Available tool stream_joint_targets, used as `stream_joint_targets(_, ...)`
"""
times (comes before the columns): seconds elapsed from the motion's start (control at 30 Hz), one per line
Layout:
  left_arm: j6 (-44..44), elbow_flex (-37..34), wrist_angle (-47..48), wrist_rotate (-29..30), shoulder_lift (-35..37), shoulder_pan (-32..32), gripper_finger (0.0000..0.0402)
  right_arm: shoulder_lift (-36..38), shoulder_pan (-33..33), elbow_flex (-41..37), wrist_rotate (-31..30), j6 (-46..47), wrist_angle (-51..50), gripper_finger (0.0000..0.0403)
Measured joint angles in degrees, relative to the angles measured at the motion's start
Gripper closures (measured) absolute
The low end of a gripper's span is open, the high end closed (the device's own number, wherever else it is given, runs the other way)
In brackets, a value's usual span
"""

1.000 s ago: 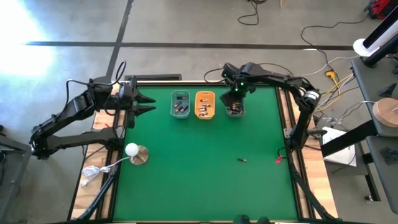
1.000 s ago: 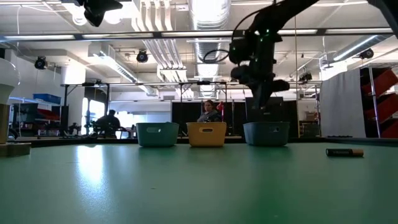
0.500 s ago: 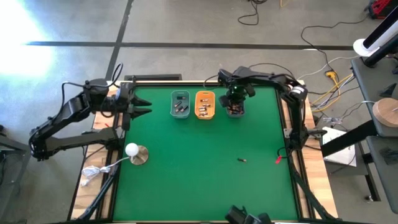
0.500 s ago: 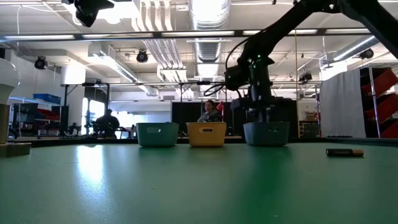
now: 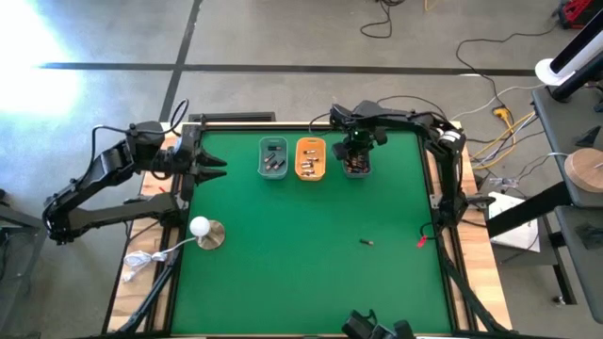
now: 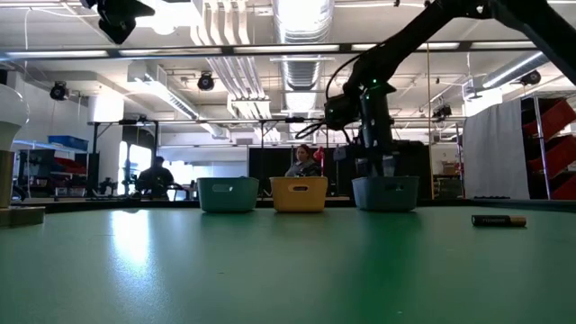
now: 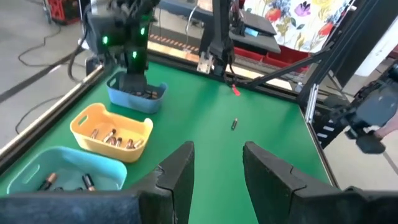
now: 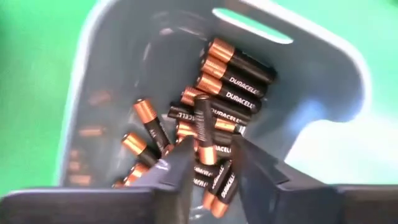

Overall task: Sort batteries
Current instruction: Put the small brown battery into the gray bin

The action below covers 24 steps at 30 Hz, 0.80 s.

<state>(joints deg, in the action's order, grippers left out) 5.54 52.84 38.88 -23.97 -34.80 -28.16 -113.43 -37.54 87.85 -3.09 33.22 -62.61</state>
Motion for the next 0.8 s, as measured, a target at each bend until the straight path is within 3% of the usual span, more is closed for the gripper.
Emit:
stream_joint_targets(0.23,0.6,0.0,0.4,0.0,-0.6,0.0,0.0284,5.6,1.6,0.0,1.0,-1.4,-4.3,0.0219)
stream_joint_targets(0.5,0.0,0.0,-1.0,3.6,-1.3,0.0,0.0284,18.5,15.4,0.0,0.3,-7.2,-6.0,0.0187)
stream_joint_targets(0.67,-1.4,0.0,-5.6,4.4,-3.5,0.0,0.0284,22.6,26.4,-0.1,-9.6,-9.7,-6.8,0.0191)
stream_joint_targets(0.8,-1.5,0.0,-7.0,1.3,-6.0,0.0,0.0284,23.8,34.4,-0.1,-19.9,-0.4,-9.3,0.0202)
